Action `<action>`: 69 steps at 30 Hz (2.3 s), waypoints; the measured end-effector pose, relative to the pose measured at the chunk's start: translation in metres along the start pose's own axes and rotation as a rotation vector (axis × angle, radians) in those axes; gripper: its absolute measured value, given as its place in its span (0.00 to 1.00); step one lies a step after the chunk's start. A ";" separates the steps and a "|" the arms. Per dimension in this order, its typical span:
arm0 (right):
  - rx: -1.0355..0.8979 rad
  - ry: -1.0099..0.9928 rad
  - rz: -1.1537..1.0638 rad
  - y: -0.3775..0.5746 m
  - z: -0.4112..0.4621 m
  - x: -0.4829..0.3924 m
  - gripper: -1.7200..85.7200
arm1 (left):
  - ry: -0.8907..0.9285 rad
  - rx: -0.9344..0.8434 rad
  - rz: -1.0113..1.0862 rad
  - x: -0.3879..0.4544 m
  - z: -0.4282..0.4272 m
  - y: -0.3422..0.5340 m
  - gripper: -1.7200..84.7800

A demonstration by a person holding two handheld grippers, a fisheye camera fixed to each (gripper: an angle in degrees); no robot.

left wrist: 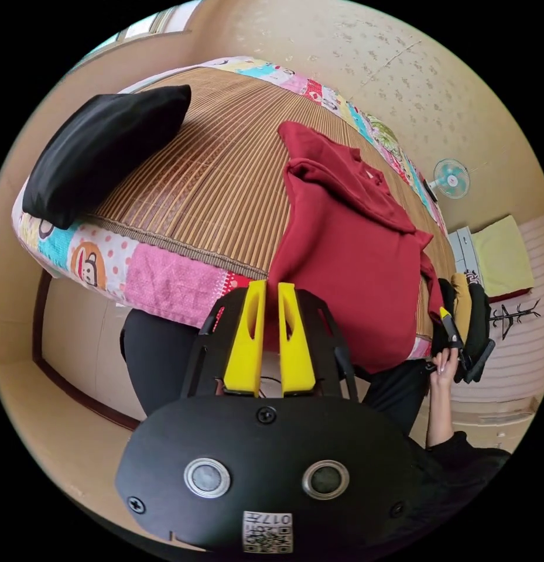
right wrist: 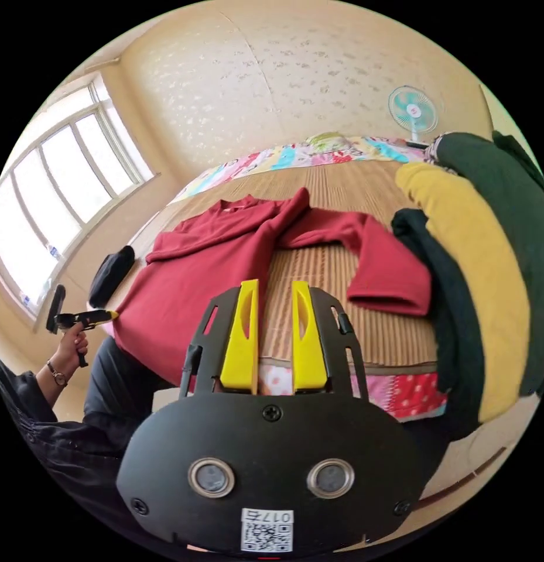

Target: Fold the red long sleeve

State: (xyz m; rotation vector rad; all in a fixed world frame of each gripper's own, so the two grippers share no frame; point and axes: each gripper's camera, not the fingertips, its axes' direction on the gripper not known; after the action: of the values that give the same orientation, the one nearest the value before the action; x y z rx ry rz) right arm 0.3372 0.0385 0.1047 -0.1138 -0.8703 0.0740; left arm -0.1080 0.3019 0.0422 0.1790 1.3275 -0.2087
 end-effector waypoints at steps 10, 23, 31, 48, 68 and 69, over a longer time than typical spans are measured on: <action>-0.361 0.200 -0.022 -0.050 0.040 0.058 0.08 | 0.082 0.159 -0.014 -0.031 -0.041 0.019 0.06; 0.354 -0.190 0.312 -0.063 -0.224 0.147 0.06 | 0.230 0.178 -0.053 -0.074 -0.054 0.007 0.06; 0.404 -0.456 0.150 -0.180 -0.192 0.078 0.06 | 0.329 0.183 -0.081 -0.090 -0.056 0.010 0.08; -0.134 -0.375 0.034 -0.101 0.078 -0.083 0.07 | 0.194 0.101 -0.024 -0.074 -0.037 0.015 0.10; -0.345 0.019 0.018 -0.094 0.217 -0.063 0.04 | -0.080 -0.091 0.263 0.086 0.116 -0.238 0.01; -0.303 0.018 0.011 -0.094 0.219 -0.061 0.04 | -0.064 -0.060 0.261 0.086 0.118 -0.242 0.01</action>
State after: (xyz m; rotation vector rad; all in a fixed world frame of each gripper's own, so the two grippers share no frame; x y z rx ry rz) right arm 0.1322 -0.0464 0.2105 -0.4019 -0.8584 -0.0493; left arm -0.0383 0.0339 -0.0163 0.2904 1.2315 0.0455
